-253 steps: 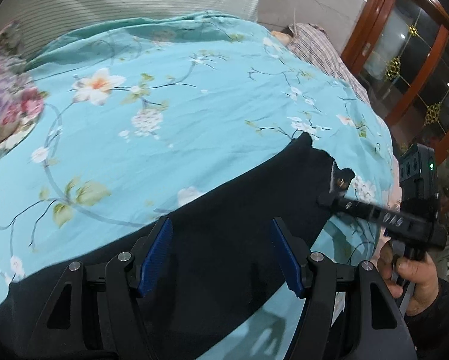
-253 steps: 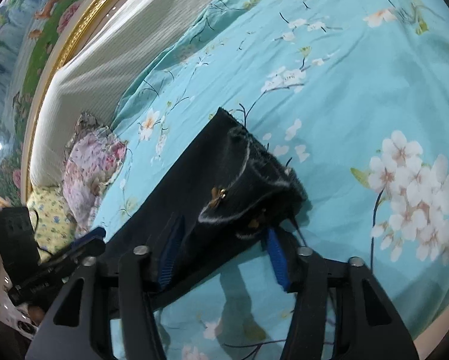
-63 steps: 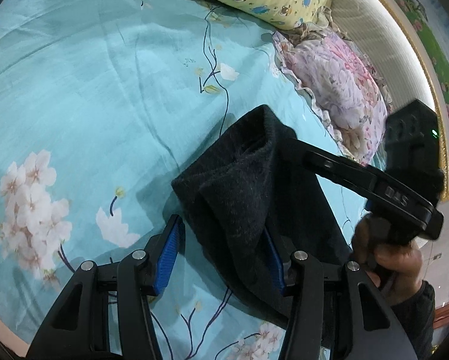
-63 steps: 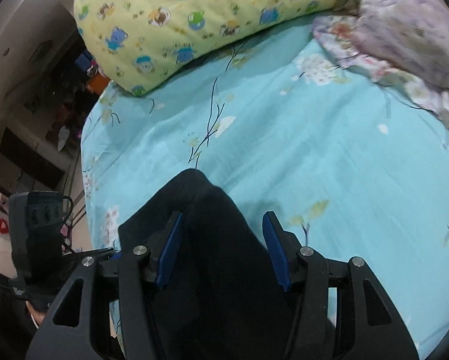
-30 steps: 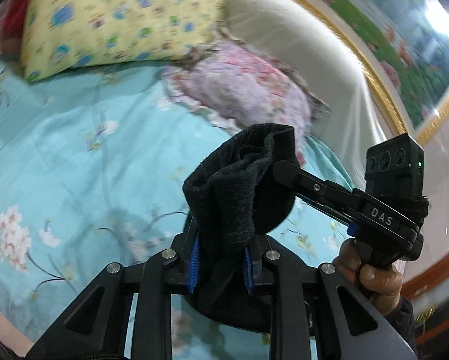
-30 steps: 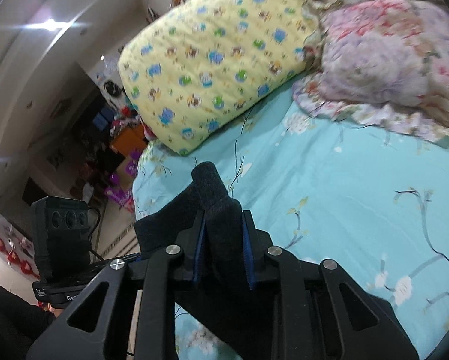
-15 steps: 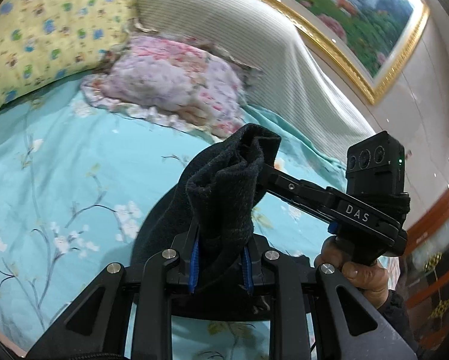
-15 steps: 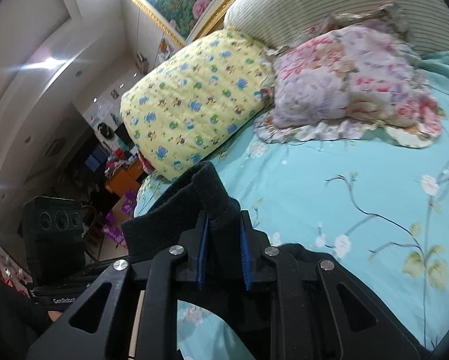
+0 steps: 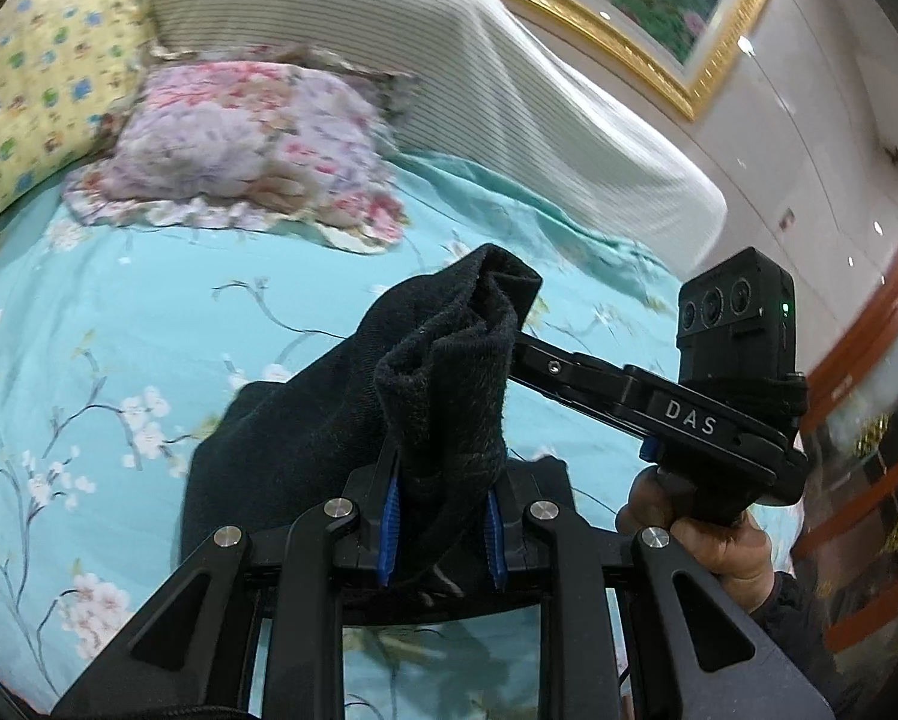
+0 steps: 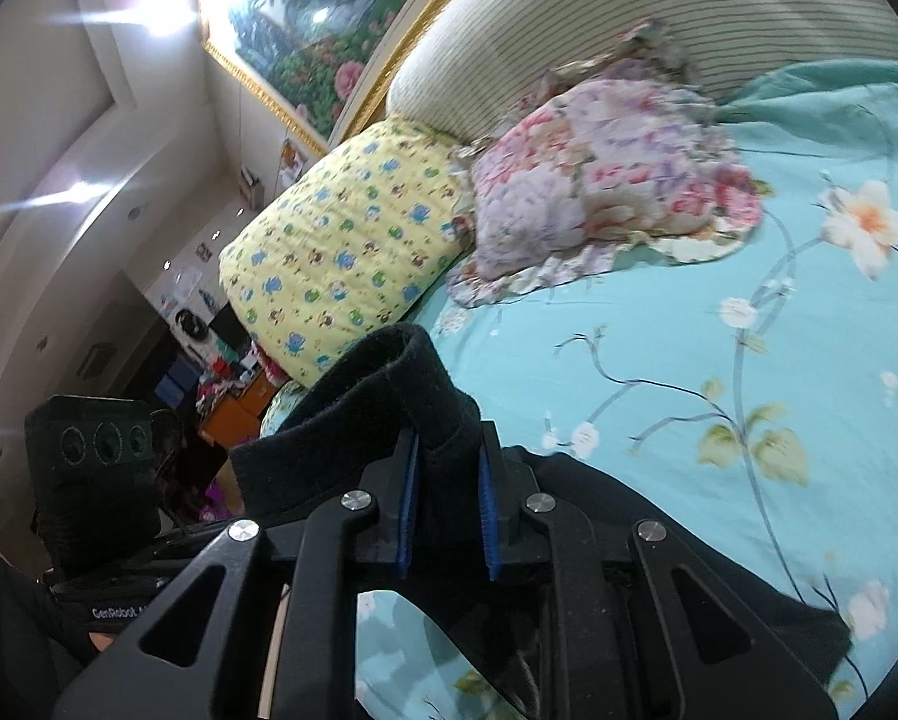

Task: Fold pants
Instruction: 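Lower the held end onto the pants with both grippers, folding it over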

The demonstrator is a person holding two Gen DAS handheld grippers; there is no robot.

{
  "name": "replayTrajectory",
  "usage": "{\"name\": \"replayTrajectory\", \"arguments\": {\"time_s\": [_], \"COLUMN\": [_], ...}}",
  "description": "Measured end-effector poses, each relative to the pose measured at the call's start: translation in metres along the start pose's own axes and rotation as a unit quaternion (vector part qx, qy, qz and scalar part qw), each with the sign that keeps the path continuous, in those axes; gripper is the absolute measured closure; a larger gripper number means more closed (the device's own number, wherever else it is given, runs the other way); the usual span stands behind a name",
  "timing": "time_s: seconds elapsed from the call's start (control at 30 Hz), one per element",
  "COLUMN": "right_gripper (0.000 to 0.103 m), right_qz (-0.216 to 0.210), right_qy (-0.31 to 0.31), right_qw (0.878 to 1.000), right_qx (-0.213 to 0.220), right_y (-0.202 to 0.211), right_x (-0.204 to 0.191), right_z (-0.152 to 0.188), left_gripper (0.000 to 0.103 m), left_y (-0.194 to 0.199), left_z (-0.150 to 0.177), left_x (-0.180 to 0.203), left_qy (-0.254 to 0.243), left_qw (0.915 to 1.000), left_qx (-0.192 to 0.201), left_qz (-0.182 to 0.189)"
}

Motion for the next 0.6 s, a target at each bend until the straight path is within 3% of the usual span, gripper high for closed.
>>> {"name": "replayTrajectory", "arguments": {"time_s": [0.33,0.6], "right_gripper": [0.084,0.084], "right_qz": [0.023,0.038], "right_qy": [-0.033,-0.066], "right_qw": [0.998,0.996], "right_qx": [0.041,0.056], "right_y": [0.053,0.077], "right_x": [0.040,0.071], "right_z": [0.026,0.048], "left_gripper": [0.081,0.080], "left_y": [-0.042,-0.073], "left_z": [0.030,0.047], "left_x": [0.063,0.093], "left_qy": [-0.069,-0.111], "left_qw": [0.9973,0.9926], "left_qx": [-0.026,-0.049], "left_qz": [-0.005,-0.013]}}
Point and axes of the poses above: each gripper's, at about its wrist camera, not at the fingertips, and y roughly against the way its jaws point, x to its right, z to its underside, the point moved 2 cm from there along -y, roughly the way its jaws point, and after that the axes turned 9 degrees about -z, right-handed, at the moved point
